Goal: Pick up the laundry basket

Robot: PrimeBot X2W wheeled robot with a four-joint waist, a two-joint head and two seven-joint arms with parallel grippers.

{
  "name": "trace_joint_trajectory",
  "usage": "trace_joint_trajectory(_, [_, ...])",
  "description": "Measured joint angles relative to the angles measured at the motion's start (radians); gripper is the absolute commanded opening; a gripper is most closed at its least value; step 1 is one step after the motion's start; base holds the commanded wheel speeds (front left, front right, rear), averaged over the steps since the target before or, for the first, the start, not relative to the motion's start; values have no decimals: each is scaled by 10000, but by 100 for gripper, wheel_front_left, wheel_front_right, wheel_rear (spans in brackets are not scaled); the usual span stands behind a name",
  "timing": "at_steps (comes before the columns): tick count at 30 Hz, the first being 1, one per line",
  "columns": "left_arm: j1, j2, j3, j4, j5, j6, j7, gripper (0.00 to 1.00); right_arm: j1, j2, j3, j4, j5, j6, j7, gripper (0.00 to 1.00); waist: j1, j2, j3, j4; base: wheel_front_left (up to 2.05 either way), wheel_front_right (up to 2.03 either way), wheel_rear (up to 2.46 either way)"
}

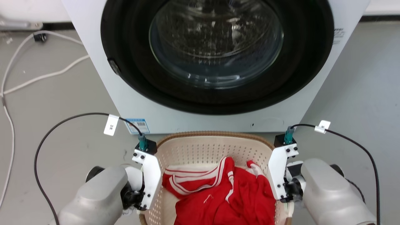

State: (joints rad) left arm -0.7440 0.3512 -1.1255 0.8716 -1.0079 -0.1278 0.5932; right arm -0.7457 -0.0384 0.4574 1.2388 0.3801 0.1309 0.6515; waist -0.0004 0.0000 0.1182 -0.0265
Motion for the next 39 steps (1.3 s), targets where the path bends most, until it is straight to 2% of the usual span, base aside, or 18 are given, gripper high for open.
trace_joint_trajectory(8, [429,79,-451,33,-717,0,293,0,548,0,384,-38,543,-2,268,0,0,0,-1067,16,0,0,0])
trace_joint_trajectory(15, [625,12,-721,188,-1078,0,447,0,765,-10,571,-4,865,-2,420,0,1,0,-1587,203,0,0,0])
trace_joint_trajectory(39, [730,-86,-1158,395,-1678,0,493,0,757,-56,1248,69,1473,-17,669,0,4,0,-1772,133,0,0,0])
